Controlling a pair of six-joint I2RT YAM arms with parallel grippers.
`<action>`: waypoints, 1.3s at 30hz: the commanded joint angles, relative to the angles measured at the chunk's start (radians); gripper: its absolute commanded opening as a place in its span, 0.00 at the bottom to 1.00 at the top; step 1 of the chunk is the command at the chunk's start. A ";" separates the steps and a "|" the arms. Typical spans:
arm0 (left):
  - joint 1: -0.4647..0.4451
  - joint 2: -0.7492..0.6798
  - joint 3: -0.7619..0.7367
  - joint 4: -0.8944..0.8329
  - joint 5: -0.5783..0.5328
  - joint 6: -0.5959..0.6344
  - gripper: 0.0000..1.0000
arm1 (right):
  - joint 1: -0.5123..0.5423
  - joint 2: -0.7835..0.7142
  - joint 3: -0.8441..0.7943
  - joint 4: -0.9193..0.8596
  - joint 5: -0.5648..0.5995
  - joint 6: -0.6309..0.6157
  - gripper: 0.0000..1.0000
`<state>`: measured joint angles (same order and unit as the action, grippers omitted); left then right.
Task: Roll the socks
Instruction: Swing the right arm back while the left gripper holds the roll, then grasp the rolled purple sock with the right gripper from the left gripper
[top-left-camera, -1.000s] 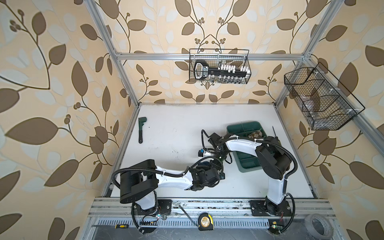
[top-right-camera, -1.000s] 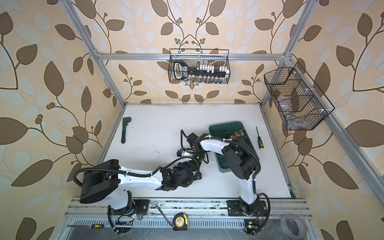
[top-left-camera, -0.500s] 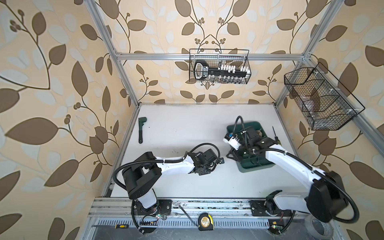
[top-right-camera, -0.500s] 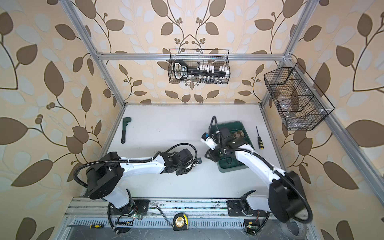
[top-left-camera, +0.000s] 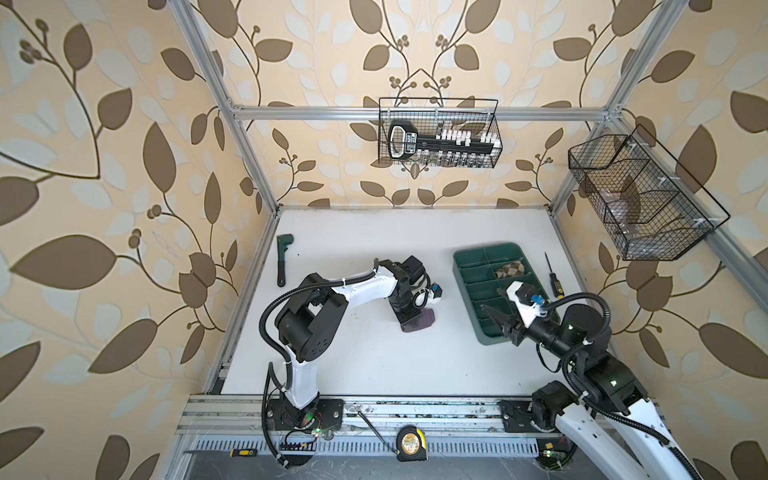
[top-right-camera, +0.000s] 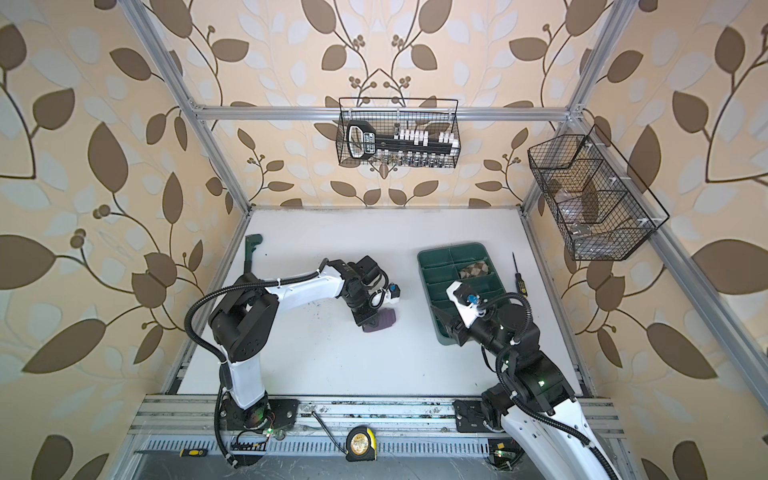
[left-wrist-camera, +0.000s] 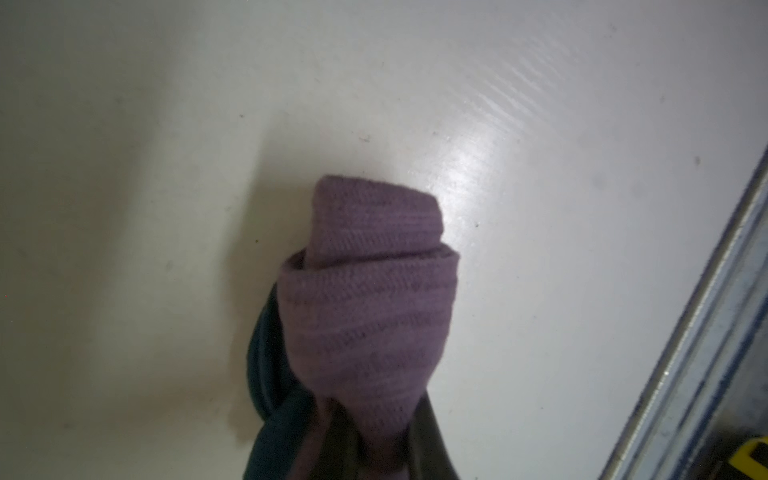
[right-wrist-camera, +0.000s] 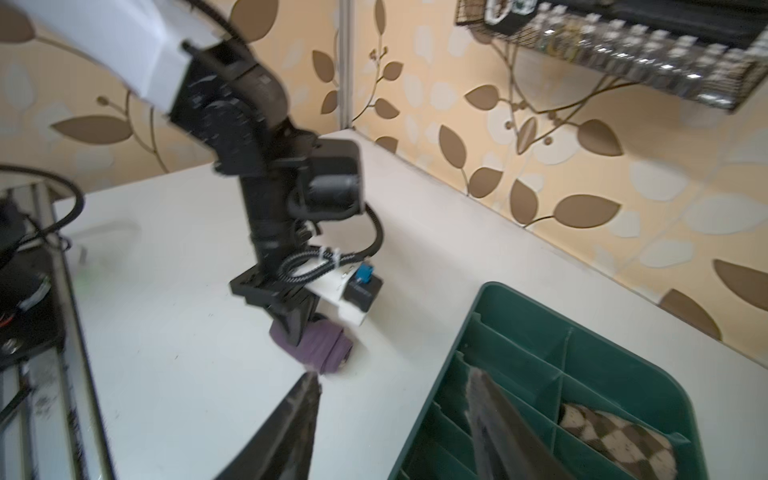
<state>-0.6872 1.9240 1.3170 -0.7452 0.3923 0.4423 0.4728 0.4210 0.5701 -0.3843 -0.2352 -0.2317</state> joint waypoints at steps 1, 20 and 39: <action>0.024 0.126 -0.005 -0.139 0.078 -0.026 0.00 | 0.184 0.050 -0.043 -0.060 0.149 -0.184 0.59; 0.113 0.238 0.094 -0.203 0.149 -0.060 0.00 | 0.573 1.048 0.064 0.596 0.592 -0.695 0.73; 0.119 0.202 0.087 -0.184 0.173 -0.076 0.00 | 0.500 1.324 0.171 0.465 0.469 -0.657 0.00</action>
<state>-0.5415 2.0933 1.4639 -0.9318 0.6727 0.3767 0.9684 1.6913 0.7258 0.1684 0.3550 -0.8997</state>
